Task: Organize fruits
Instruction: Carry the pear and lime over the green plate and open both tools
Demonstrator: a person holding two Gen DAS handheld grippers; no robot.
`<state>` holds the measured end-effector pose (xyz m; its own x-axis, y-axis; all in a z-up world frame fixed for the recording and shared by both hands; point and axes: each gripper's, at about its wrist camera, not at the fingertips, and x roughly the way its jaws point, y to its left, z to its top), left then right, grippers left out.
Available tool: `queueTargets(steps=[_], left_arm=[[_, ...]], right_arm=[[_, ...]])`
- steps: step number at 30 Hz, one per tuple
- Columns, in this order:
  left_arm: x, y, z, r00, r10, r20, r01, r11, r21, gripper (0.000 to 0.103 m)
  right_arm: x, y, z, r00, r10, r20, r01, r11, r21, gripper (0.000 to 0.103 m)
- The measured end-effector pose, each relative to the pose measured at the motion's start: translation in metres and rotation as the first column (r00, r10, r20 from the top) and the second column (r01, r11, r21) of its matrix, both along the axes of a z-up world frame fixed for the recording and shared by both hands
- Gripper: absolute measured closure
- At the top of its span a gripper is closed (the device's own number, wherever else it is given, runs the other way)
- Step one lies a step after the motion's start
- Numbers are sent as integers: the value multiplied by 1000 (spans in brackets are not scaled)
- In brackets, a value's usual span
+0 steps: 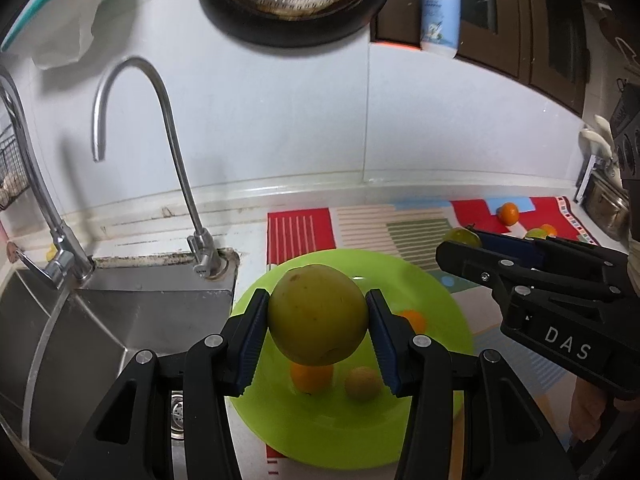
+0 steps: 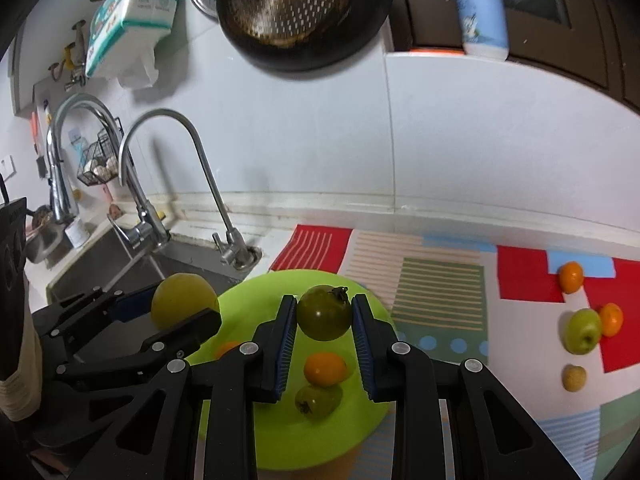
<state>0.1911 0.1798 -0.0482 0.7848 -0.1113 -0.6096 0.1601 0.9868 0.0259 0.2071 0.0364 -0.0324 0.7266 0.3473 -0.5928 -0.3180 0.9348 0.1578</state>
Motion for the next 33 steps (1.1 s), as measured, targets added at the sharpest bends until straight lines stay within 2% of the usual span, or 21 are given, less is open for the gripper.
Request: queueTargets(steps=[13, 23, 24, 27, 33], left_arm=[[37, 7, -32, 998, 2, -70, -2, 1000, -9, 55], [50, 11, -44, 993, 11, -119, -15, 999, -31, 54], [49, 12, -44, 993, 15, -115, -19, 999, -35, 54], [44, 14, -37, 996, 26, -83, -28, 999, -22, 45], [33, 15, -25, 998, 41, -55, -42, 999, -8, 39]], right_arm=[[42, 15, -44, 994, 30, -107, -32, 999, -11, 74], [57, 20, -57, 989, 34, -146, -34, 999, 3, 74], [57, 19, -57, 989, 34, -147, -33, 999, 10, 73], [57, 16, -55, 989, 21, -149, -18, 1000, 20, 63], [46, 9, -44, 994, -17, -111, 17, 1000, 0, 62]])
